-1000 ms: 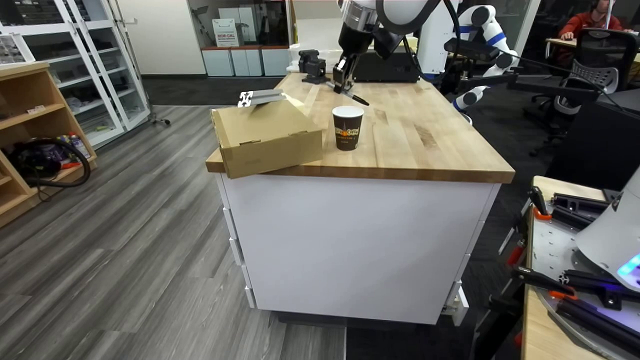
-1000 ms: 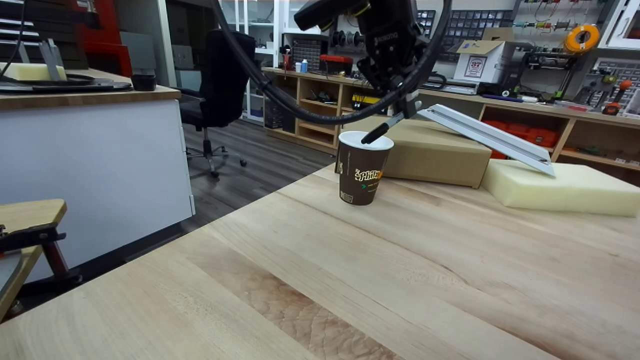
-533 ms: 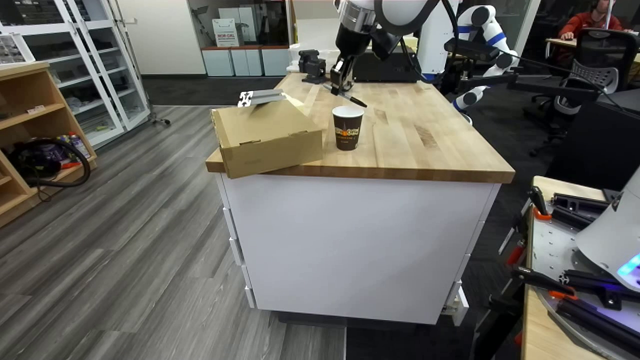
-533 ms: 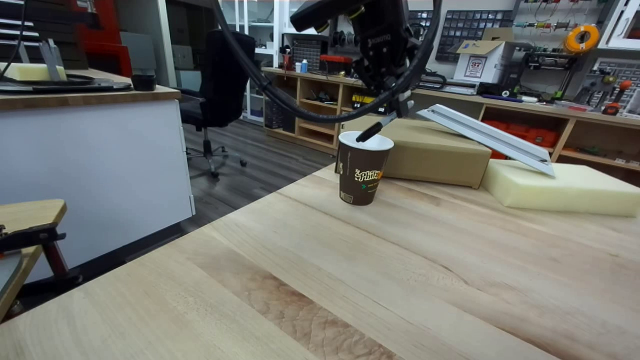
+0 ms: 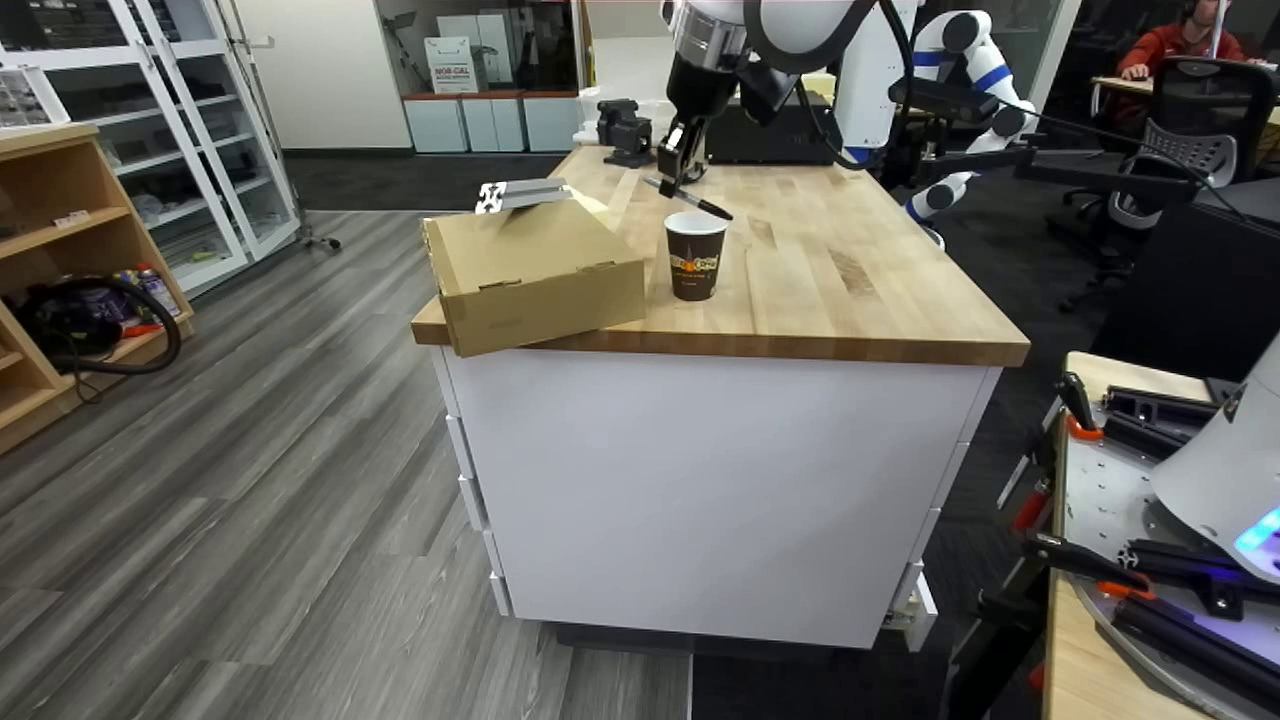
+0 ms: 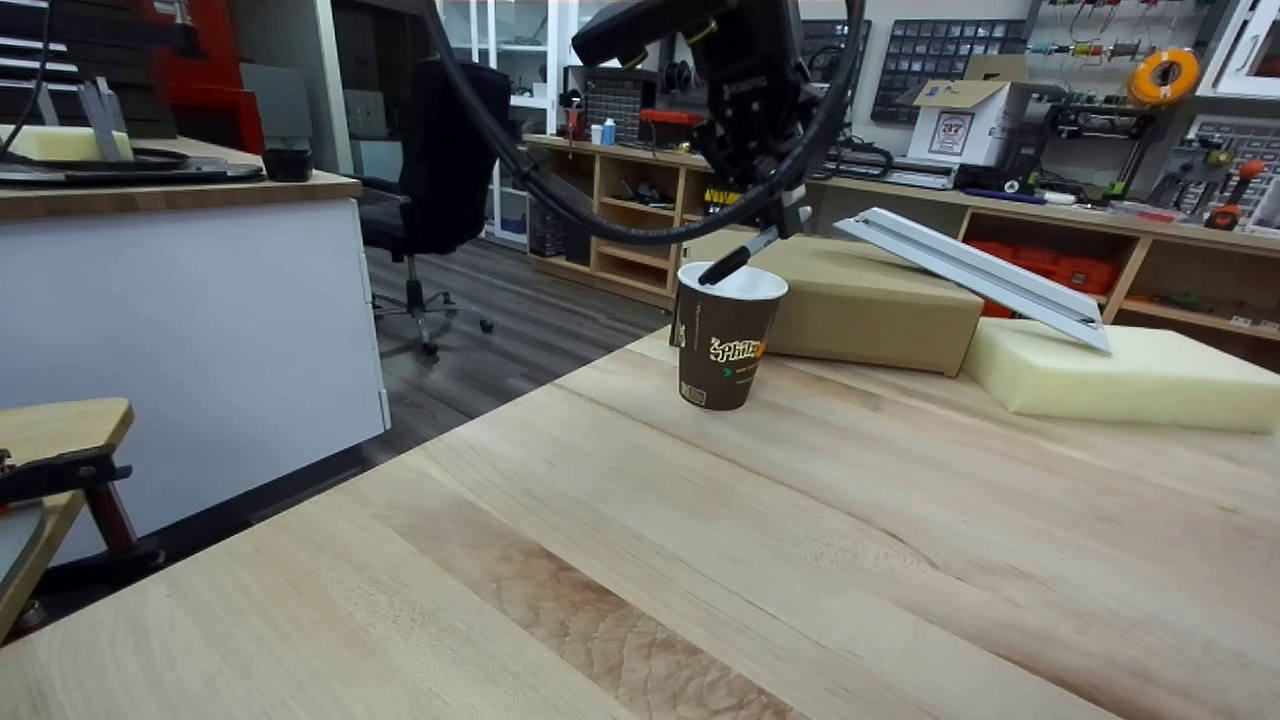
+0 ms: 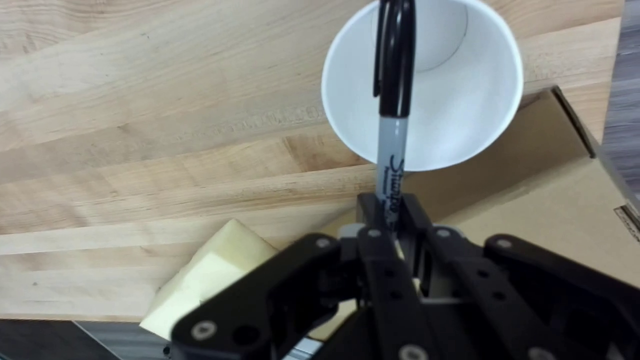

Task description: Put the pen in the cup

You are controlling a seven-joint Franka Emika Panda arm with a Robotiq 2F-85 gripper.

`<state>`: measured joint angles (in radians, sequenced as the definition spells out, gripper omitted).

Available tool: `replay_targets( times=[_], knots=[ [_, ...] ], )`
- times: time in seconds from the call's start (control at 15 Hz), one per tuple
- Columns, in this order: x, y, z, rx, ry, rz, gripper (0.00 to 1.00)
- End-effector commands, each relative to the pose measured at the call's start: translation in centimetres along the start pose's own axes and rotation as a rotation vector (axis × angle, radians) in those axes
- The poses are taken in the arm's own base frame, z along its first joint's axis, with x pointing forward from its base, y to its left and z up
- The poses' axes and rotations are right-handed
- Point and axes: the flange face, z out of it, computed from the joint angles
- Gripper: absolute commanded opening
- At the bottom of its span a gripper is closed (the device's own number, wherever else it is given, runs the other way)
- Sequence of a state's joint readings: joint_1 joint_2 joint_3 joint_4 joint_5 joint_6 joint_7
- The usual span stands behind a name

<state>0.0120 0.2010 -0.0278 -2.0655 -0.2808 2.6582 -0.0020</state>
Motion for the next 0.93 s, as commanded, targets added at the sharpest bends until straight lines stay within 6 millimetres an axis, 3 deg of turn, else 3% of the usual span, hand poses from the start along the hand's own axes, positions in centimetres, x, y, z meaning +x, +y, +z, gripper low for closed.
replay_targets(
  times=[0.0,0.87],
  knots=[
    [0.8,-0.3,0.2,0.006,-0.035,-0.029,0.07],
    [3.5,0.4,1.5,0.005,-0.045,-0.070,0.07]
  ],
)
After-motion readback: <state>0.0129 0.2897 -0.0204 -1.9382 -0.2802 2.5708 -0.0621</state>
